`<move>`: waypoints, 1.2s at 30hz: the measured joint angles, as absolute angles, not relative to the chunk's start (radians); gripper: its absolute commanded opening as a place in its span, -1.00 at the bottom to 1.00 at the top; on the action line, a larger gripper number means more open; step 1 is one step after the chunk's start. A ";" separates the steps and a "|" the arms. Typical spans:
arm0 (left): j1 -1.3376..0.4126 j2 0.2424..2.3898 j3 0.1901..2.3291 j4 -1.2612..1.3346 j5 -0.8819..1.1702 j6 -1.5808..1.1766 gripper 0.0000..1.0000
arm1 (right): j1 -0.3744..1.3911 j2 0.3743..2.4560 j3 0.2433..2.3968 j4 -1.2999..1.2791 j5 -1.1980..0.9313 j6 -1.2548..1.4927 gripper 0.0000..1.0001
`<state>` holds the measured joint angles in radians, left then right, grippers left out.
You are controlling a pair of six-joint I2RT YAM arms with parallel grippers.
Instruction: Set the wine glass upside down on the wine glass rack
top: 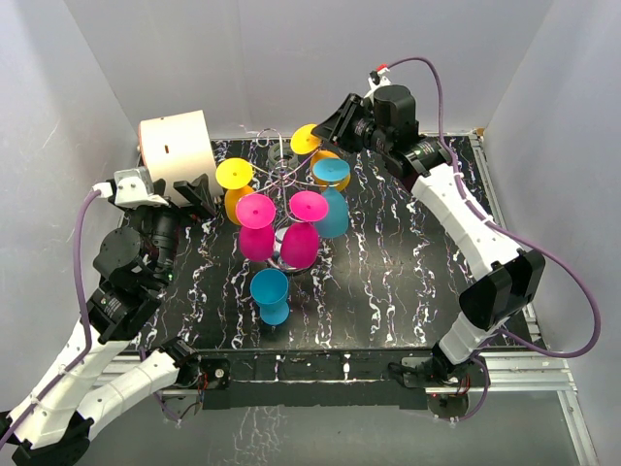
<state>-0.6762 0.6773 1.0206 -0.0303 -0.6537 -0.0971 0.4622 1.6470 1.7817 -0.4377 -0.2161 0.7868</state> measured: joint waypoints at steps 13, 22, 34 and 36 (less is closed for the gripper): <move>-0.676 0.667 1.018 -0.022 -0.466 -0.065 0.72 | 0.453 1.650 1.797 -0.426 -0.223 0.785 -0.13; -0.676 0.670 1.018 -0.047 -0.205 -0.014 0.71 | 0.446 1.644 1.794 -0.422 -0.212 0.791 -0.06; -0.676 0.765 1.100 -0.363 0.355 0.010 0.51 | 0.409 1.299 1.365 -0.182 -0.178 0.889 0.02; -0.676 0.789 1.100 -0.398 0.450 -0.021 0.44 | 0.406 1.250 1.316 -0.158 -0.170 0.894 0.02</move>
